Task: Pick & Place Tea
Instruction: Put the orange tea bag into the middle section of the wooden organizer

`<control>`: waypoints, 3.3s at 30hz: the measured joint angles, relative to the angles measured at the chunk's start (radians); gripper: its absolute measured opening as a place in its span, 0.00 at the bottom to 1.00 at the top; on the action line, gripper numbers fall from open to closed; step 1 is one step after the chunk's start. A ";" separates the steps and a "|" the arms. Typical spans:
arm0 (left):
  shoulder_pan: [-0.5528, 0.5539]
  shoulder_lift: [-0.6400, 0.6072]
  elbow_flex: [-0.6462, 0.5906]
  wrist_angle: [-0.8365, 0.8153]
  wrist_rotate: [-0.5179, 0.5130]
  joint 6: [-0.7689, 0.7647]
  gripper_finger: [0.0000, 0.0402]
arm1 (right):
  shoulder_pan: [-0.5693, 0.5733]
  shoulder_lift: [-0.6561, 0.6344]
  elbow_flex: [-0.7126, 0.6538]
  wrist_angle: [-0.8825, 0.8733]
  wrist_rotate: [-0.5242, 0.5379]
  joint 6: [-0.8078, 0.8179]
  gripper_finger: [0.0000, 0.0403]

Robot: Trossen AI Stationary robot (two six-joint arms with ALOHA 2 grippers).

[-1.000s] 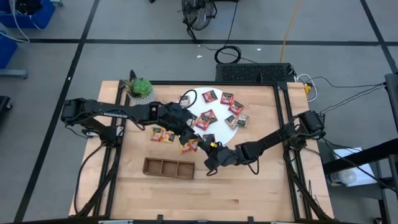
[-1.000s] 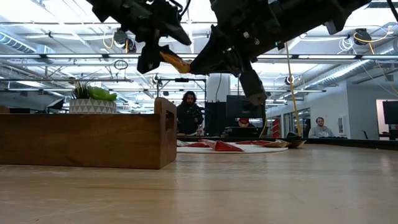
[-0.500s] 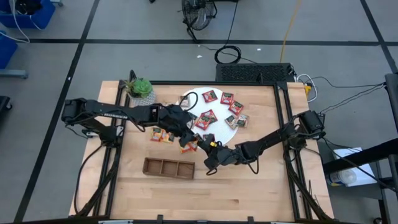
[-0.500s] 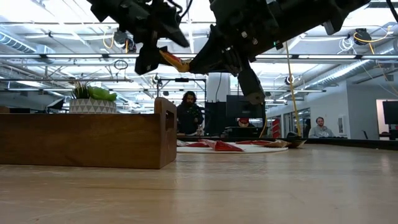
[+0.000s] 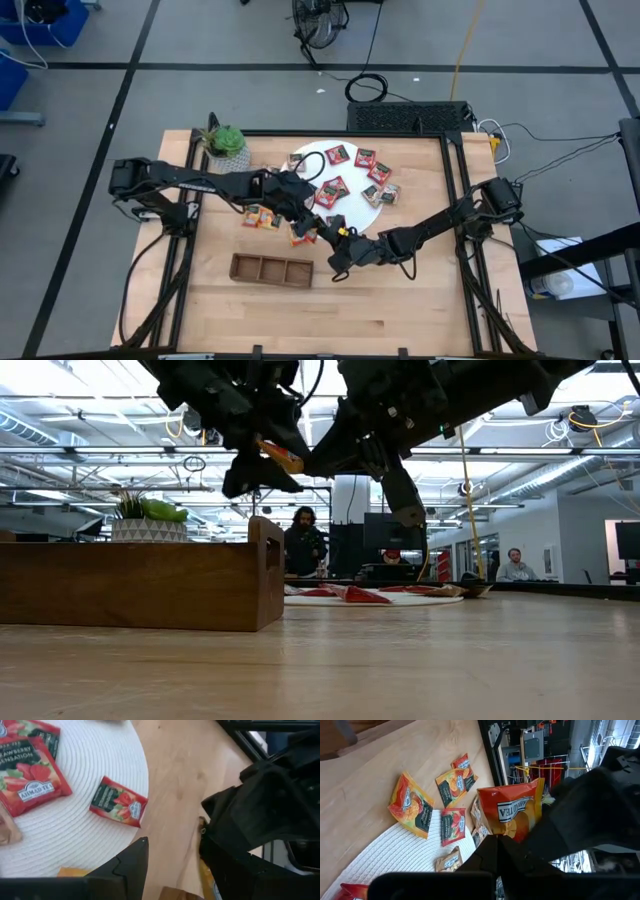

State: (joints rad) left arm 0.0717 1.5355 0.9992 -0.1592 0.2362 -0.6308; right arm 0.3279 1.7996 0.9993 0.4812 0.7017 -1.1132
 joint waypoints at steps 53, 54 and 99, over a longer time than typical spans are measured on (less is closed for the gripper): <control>-0.663 -0.346 -0.928 1.283 -0.707 0.721 0.00 | -0.006 -0.391 -0.368 0.283 -0.024 0.695 0.15; -0.663 -0.331 -0.927 1.289 -0.718 0.720 0.00 | -0.007 -0.389 -0.369 0.296 -0.025 0.687 0.15; -0.616 0.036 -0.805 1.341 -0.700 0.552 0.35 | -0.030 -0.374 -0.368 0.323 -0.026 0.656 0.15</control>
State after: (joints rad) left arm -0.5446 1.5719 0.1944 1.1820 -0.4637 -0.0787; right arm 0.2981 1.4258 0.6315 0.8044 0.6758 -0.4574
